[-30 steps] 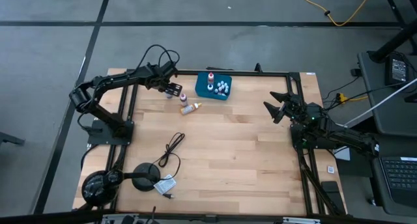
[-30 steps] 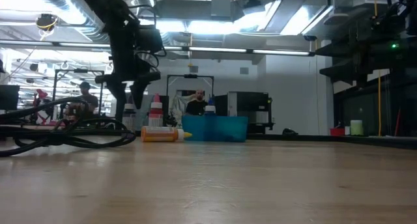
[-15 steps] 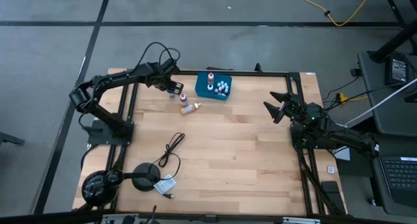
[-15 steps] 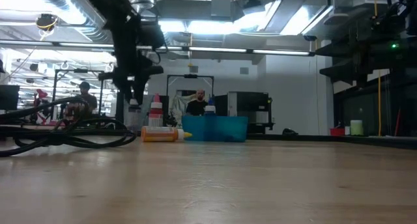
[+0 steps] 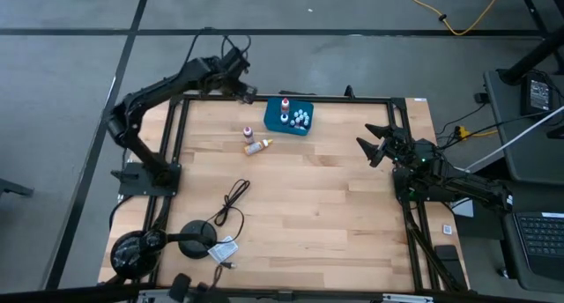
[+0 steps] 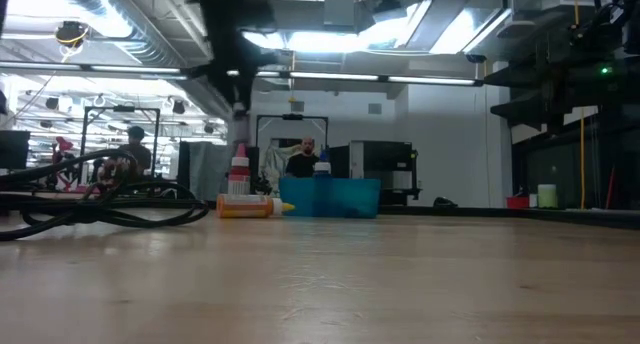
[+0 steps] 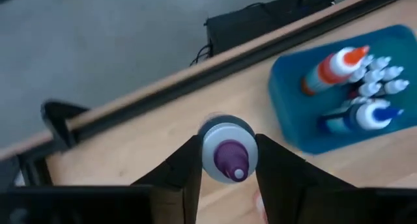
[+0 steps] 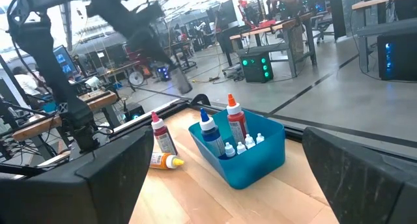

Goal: Pick & Place food coloring
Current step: Put the large purple food coloring bottle into the blue container

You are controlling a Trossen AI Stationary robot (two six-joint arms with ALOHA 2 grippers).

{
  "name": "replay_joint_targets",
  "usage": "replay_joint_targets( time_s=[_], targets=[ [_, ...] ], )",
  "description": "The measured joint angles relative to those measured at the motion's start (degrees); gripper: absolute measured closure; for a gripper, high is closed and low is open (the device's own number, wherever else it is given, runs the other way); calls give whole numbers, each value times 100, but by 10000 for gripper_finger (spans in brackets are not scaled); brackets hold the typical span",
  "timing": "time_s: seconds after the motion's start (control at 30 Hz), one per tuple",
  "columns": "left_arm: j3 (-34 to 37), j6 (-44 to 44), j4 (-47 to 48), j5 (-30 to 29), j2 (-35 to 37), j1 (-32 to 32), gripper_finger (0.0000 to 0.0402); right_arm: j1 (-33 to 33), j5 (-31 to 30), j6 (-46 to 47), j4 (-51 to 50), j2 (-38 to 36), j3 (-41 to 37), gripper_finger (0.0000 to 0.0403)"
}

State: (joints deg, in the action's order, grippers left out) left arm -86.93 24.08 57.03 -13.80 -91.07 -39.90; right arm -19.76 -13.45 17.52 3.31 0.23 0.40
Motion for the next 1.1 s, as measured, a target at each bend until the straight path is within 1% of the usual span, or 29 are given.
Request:
replay_joint_targets(
  time_s=[0.13,0.23,0.4,0.47,0.53,0.73,1.1],
  targets=[
    [-989,-283,337,71,-664,8,282,1,1,0,0,0,0,11],
    [-1624,-469,421,152,-1178,90,285,2,1,0,0,2,0,11],
    [-2420,-644,455,352,-1945,270,285,1,0,0,0,-1,0,11],
    [-2607,-645,447,407,-2182,326,283,0,1,0,1,-1,0,11],
    [-2719,-677,436,475,-2386,373,283,2,1,0,0,-1,0,11],
    [-2733,-766,452,549,-2803,506,284,1,0,0,0,0,0,11],
    [-2725,-859,362,599,-3361,603,280,2,0,0,0,2,0,11]
  ],
)
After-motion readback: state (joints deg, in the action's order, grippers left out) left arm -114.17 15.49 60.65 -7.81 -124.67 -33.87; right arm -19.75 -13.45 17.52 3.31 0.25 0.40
